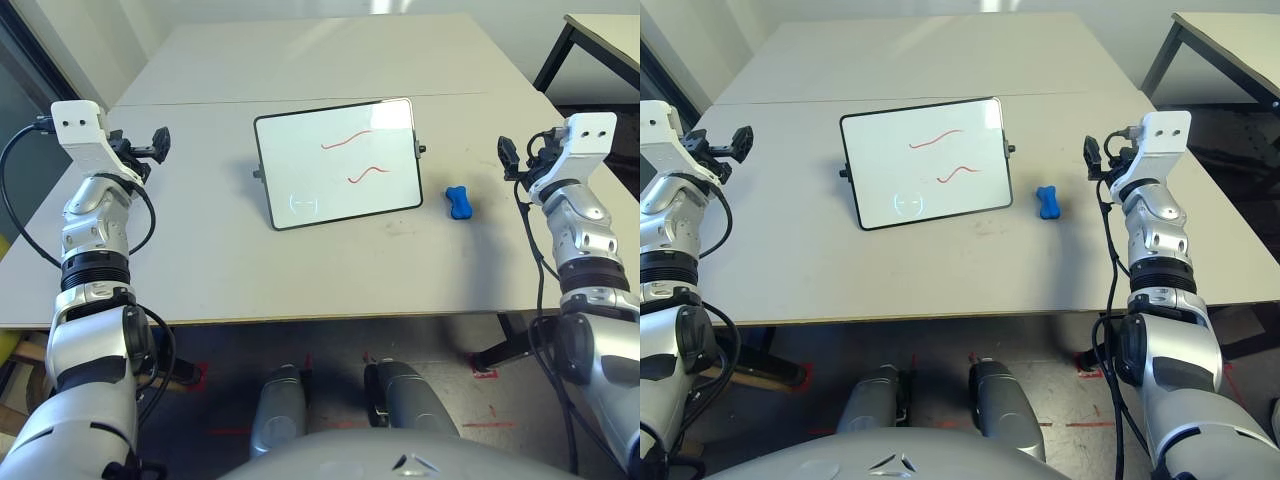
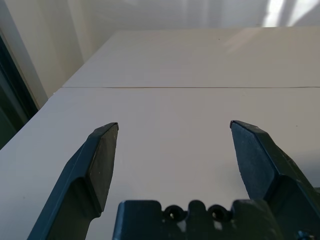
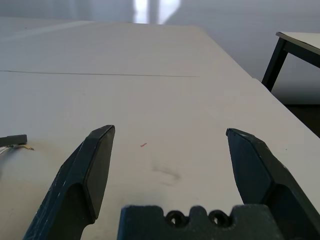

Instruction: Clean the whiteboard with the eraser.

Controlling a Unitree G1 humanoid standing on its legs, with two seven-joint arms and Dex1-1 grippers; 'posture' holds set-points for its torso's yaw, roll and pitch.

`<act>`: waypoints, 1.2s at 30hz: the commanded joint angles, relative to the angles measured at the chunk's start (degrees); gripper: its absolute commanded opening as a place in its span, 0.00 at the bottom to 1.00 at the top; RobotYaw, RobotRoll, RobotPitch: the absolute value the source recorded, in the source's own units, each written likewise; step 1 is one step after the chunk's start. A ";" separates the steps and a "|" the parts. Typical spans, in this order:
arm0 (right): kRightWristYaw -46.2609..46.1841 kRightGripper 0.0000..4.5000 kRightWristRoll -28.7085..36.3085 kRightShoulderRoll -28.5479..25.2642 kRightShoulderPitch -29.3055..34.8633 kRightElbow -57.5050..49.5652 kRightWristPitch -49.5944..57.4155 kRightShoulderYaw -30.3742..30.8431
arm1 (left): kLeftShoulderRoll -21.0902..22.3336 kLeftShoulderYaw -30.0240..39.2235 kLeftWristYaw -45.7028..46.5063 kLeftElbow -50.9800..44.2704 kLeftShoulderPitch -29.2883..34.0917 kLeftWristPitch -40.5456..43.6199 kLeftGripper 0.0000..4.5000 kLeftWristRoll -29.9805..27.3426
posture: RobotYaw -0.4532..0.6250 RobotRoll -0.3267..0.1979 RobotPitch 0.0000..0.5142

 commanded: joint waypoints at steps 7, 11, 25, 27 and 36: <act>-0.46 1.00 0.59 0.01 -0.27 -0.47 1.60 -0.10 | -1.28 -0.86 -1.77 -6.98 1.13 2.78 1.00 -1.05 | 0.36 0.62 0.12; -0.33 1.00 0.20 0.08 -0.09 -0.63 2.18 0.46 | -2.47 -2.83 -5.19 -17.39 3.67 7.79 1.00 -2.45 | 0.36 0.62 0.13; -1.03 1.00 -0.20 0.04 -1.26 -1.64 6.92 1.39 | -3.26 -13.81 -19.74 -54.50 19.46 28.01 1.00 -11.68 | 0.36 0.62 0.15; -1.31 1.00 -1.12 -0.33 -1.38 -4.40 10.52 2.83 | -3.53 -14.67 -20.13 -56.09 20.44 29.08 1.00 -11.69 | 0.35 0.62 0.16; 1.22 1.00 -6.51 -6.01 -6.00 -22.66 45.20 13.90 | -5.05 -16.61 -20.02 -55.53 20.50 29.16 1.00 -10.19 | 0.32 0.62 0.17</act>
